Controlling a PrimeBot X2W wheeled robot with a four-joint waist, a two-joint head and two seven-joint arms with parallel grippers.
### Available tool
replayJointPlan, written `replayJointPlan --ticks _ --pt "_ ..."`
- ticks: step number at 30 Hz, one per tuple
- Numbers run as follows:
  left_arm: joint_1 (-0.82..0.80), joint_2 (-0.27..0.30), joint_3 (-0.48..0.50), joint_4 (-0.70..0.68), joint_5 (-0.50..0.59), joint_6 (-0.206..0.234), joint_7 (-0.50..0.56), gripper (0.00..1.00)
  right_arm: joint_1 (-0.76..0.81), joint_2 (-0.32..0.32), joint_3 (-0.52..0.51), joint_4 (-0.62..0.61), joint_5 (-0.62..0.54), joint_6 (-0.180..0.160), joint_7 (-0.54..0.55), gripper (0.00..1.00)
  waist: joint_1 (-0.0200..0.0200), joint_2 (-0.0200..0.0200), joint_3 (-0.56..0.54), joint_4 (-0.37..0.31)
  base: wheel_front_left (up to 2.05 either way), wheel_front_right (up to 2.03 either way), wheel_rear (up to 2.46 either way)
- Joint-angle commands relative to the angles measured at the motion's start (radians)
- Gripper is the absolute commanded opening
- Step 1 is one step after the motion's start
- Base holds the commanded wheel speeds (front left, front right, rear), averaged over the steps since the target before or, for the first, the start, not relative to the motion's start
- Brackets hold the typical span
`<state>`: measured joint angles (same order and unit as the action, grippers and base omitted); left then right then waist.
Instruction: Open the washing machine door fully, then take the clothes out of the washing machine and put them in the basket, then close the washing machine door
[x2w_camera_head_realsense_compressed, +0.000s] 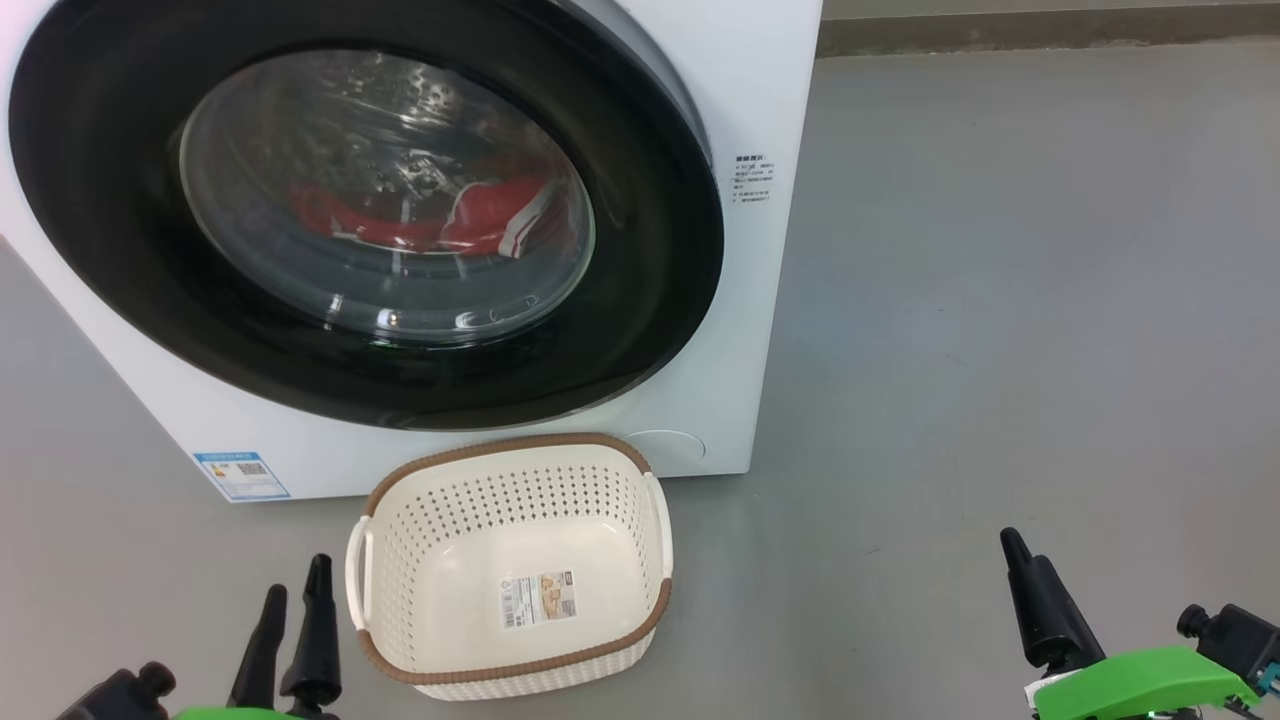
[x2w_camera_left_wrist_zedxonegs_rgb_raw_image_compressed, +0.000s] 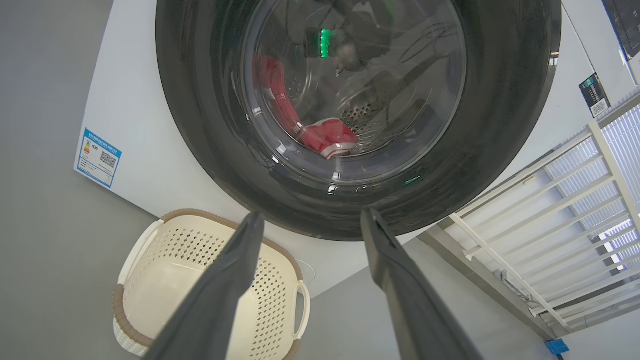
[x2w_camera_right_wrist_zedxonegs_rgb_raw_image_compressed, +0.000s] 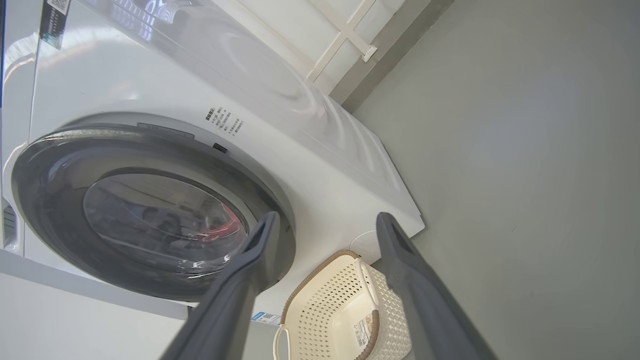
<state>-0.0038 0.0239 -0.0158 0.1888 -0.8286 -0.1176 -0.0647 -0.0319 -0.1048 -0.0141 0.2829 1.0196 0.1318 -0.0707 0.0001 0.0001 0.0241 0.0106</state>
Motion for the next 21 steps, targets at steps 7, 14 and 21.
replayJointPlan --ticks 7,14,21 --pt "-0.008 0.018 0.003 -0.050 0.116 0.008 -0.035 1.00 -0.001 -0.026 0.022 -0.037 -0.099 -0.001 -0.031 1.00 -0.0001 -0.0001 -0.002 0.000 0.00 0.00 0.00" --pt "0.000 0.019 -0.004 -0.067 0.203 0.009 -0.056 1.00 0.003 -0.035 0.032 -0.045 -0.169 -0.001 -0.051 1.00 -0.0001 -0.0001 -0.002 -0.002 0.00 0.00 0.00" --pt "0.007 0.020 -0.009 -0.080 0.277 0.009 -0.073 1.00 0.007 -0.041 0.041 -0.052 -0.228 -0.001 -0.069 1.00 -0.0001 -0.0001 -0.004 -0.004 0.00 0.00 0.00"
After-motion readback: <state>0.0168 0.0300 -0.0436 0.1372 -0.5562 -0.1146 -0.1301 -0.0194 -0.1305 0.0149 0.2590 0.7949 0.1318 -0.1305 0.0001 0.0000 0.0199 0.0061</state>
